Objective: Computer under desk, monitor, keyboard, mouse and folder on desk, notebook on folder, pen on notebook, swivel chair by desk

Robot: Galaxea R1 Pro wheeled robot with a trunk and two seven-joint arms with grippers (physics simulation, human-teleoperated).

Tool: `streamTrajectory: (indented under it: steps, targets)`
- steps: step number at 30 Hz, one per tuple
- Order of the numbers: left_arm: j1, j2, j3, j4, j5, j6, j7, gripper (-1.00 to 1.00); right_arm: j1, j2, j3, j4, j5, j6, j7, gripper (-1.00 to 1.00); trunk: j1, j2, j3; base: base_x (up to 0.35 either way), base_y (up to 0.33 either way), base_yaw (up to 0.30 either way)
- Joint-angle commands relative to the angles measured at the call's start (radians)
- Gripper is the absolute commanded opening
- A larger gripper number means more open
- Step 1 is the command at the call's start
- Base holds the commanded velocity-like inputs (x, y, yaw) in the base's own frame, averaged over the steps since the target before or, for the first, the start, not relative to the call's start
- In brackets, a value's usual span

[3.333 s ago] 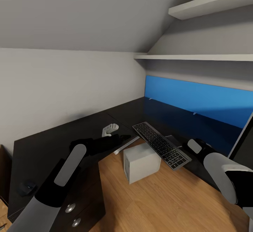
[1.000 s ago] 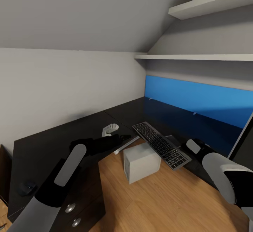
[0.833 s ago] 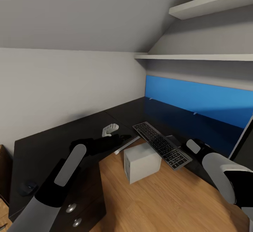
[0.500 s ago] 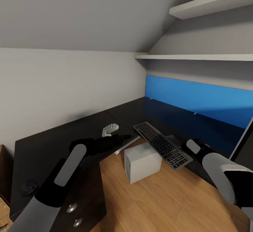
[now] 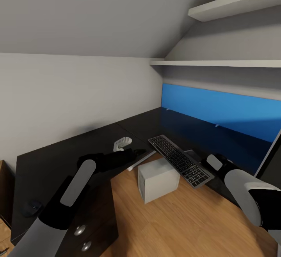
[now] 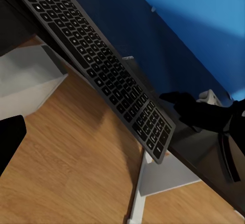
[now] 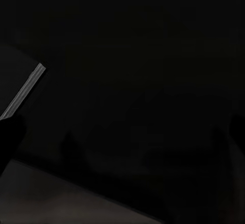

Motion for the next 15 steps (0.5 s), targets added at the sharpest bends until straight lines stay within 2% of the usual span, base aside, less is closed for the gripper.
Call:
streamTrajectory:
  steps: [1,10,15]
  targets:
    - [-0.001,0.001,-0.001,-0.001,0.01,0.0,0.01,1.0,0.0,0.0,0.007,-0.002,-0.005,0.008,-0.005,1.0,0.0,-0.001,-0.001,-0.043,0.0,0.0]
    - [-0.001,0.001,-0.001,-0.001,0.01,0.0,0.01,1.0,0.0,0.0,0.007,-0.002,-0.006,0.008,-0.005,1.0,0.0,-0.001,-0.001,-0.042,0.0,0.0]
    - [-0.001,0.0,-0.001,-0.001,0.01,0.0,0.01,1.0,0.0,0.012,0.006,-0.003,-0.004,0.007,-0.006,1.0,0.0,-0.001,-0.001,-0.004,0.0,0.0]
